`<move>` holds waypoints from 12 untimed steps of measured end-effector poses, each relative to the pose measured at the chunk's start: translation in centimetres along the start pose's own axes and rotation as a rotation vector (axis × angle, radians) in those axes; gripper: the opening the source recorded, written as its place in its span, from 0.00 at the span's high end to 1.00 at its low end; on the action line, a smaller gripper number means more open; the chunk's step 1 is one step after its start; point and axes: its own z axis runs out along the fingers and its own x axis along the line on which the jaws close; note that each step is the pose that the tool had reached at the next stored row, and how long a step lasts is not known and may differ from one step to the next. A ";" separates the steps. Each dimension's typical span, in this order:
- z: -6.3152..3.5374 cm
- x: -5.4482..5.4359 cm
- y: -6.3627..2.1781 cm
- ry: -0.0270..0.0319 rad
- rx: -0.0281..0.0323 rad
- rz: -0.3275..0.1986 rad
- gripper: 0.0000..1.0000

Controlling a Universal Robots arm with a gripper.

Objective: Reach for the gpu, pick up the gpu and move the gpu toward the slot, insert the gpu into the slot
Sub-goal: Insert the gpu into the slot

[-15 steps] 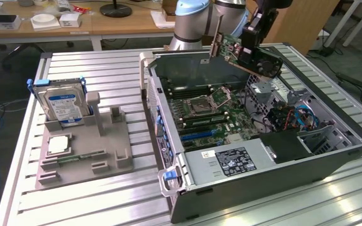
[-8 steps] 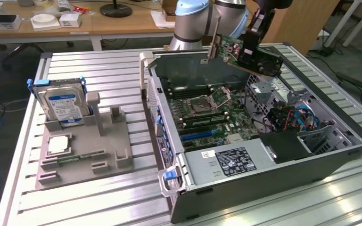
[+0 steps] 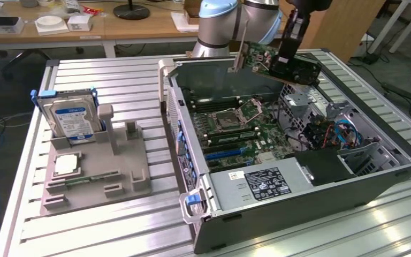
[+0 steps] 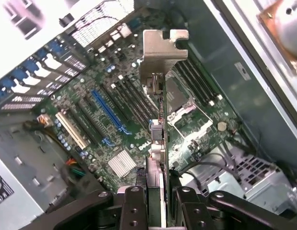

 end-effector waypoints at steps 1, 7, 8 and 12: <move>0.03 0.0 0.00 -0.0001 -0.0003 -0.018 0.72; 0.50 0.0 -0.01 -0.0004 -0.0020 -0.119 0.72; 0.64 0.0 -0.01 -0.0003 -0.0025 -0.138 0.72; 1.22 0.0 -0.01 0.0002 -0.0047 -0.210 0.72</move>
